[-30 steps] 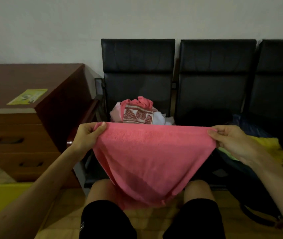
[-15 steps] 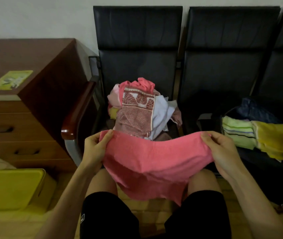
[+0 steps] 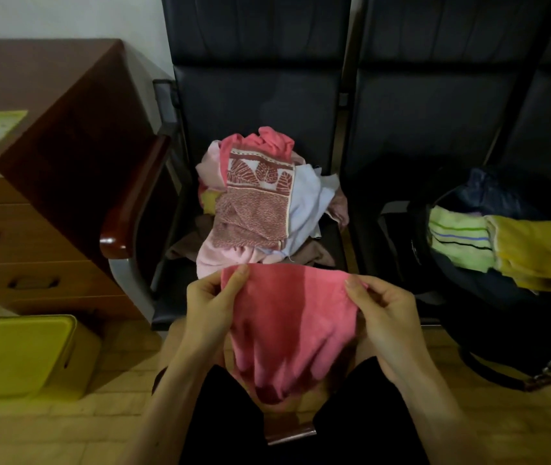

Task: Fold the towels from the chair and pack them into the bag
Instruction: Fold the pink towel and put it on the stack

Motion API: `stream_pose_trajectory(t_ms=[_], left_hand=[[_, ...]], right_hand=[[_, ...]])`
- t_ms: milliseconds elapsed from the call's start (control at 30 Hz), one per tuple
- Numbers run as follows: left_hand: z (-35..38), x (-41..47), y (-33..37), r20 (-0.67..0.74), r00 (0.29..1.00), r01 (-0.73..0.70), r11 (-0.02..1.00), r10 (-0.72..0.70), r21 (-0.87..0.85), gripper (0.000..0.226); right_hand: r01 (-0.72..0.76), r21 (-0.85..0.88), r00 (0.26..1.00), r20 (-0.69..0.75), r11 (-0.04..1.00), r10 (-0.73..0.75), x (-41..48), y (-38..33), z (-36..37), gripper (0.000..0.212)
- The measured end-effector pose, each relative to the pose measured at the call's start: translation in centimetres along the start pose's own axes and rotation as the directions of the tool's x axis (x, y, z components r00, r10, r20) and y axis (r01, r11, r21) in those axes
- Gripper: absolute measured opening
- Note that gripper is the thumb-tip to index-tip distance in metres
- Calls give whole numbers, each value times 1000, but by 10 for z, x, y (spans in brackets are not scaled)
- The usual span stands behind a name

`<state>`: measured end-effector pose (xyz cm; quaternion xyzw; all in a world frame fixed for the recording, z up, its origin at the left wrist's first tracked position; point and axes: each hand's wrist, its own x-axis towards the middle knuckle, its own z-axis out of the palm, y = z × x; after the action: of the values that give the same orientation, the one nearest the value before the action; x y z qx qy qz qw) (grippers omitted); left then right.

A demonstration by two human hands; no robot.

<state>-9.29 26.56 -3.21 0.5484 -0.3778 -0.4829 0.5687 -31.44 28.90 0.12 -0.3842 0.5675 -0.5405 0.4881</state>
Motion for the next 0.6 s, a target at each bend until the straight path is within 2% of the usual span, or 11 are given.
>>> stream_pose_trajectory(t_ms=[100, 200, 333, 600], left_hand=[[17, -11, 5, 14, 999, -32, 998, 32, 50, 21], [33, -23, 9, 89, 994, -70, 992, 61, 105, 22], [41, -31, 10, 178, 981, -94, 993, 79, 77, 17], [36, -31, 7, 211, 970, -140, 987, 121, 80, 15]], right_hand=[[2, -4, 999, 50, 1000, -2, -6, 1, 15, 11], [20, 8, 994, 112, 1000, -21, -10, 3, 28, 14], [55, -48, 982, 183, 997, -45, -12, 5, 37, 15], [54, -95, 985, 168, 994, -38, -12, 10, 44, 18]])
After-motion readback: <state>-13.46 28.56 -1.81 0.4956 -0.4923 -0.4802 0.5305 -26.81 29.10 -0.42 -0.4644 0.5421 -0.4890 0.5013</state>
